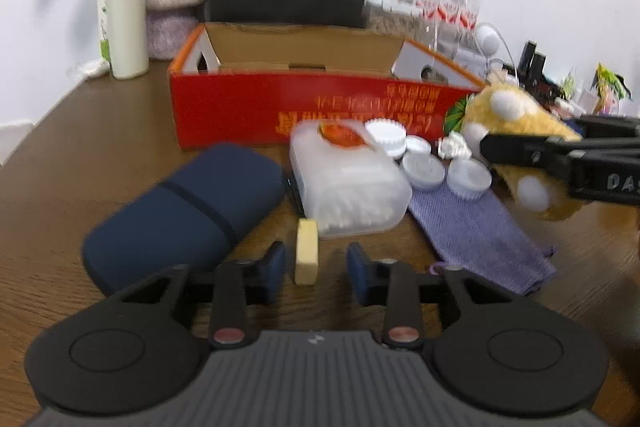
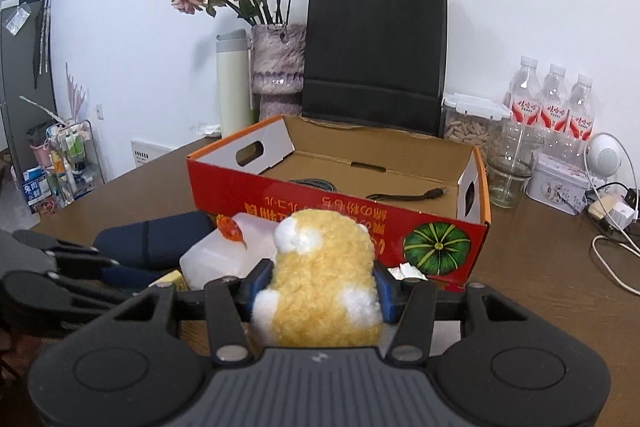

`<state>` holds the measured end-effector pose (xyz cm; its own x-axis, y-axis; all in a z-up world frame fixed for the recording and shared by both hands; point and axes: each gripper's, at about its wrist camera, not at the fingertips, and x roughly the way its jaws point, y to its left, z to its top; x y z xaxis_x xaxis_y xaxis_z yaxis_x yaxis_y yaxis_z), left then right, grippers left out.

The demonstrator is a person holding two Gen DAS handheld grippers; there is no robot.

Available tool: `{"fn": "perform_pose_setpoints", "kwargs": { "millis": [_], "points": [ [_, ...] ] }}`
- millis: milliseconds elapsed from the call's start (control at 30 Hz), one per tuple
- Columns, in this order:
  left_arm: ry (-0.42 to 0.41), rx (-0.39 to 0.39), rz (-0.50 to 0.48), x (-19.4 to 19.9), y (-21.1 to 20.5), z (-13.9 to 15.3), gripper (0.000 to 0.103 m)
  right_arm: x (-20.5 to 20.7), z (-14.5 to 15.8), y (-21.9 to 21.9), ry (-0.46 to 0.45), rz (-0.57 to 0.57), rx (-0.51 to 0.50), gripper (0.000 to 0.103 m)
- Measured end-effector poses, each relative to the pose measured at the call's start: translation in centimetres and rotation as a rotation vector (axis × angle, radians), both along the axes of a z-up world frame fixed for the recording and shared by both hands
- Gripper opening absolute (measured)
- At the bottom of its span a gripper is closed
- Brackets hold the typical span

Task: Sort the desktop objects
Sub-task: 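Lift the eraser with the left gripper while the right gripper grasps the plush sheep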

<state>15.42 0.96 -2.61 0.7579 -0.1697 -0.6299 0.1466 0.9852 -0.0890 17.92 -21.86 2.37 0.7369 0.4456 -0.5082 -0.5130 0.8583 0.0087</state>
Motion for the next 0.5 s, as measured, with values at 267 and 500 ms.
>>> {"fn": "perform_pose_setpoints", "kwargs": {
  "millis": [267, 500],
  "points": [
    [-0.126, 0.000, 0.027, -1.4, 0.4, 2.2, 0.012, -0.5, 0.0, -0.3, -0.004, -0.002, 0.007, 0.050],
    [-0.278, 0.004, 0.004, -1.8, 0.1, 7.0, 0.012, -0.2, 2.2, -0.6, -0.069, -0.018, 0.022, 0.050]
  ]
}}
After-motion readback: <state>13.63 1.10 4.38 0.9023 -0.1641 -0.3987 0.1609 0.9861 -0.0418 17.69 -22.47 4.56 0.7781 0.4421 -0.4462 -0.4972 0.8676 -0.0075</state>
